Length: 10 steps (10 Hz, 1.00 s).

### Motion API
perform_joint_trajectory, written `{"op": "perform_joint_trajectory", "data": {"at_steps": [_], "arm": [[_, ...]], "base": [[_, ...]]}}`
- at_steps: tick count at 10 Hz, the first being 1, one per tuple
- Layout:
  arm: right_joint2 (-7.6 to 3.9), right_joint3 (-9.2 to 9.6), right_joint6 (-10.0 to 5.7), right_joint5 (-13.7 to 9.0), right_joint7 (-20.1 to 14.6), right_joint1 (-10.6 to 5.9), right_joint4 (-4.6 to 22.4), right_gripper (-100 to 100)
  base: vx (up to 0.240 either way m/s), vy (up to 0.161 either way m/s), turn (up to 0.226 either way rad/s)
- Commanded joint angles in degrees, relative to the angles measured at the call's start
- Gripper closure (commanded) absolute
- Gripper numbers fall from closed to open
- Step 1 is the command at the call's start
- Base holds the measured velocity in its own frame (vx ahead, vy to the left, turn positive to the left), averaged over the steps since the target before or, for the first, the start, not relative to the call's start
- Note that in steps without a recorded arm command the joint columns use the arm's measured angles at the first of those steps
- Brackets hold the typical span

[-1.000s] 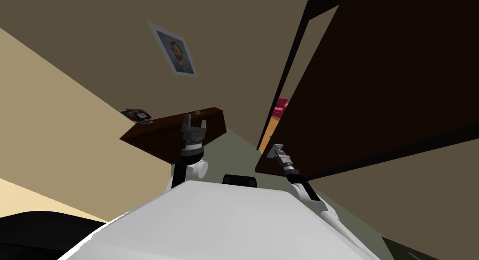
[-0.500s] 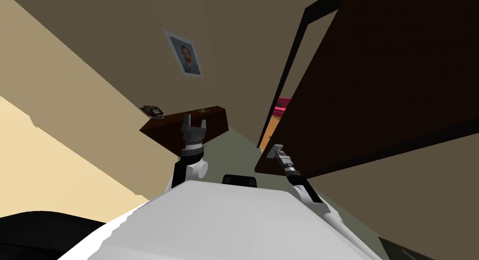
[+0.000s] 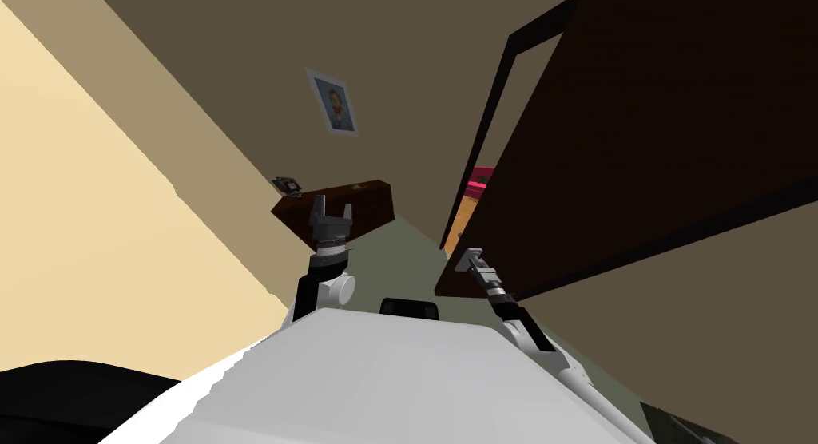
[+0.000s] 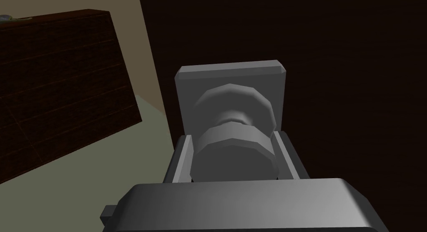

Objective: Pull the door open

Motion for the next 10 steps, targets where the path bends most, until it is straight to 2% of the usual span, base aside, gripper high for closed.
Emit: {"op": "perform_joint_trajectory", "data": {"at_steps": [1, 2, 3, 6, 10], "arm": [[-0.55, 0.69, -0.82, 0.4, -0.7, 0.10, -0.2, 100], [-0.34, 0.48, -0.38, 0.2, -0.4, 0.20, 0.0, 100], [-0.81, 0.68, -2.13, 0.5, -0.9, 2.26, -0.2, 100], [-1.60, 0.64, -5.10, 0.9, -1.6, 5.47, -0.6, 100], [-2.94, 0.57, -10.14, 1.6, -2.7, 10.92, -1.3, 100]], "base": [[-0.180, -0.105, 0.109], [-0.073, -0.047, 0.033], [-0.037, -0.048, 0.173], [-0.055, -0.056, 0.178], [-0.080, -0.055, 0.193]]}}
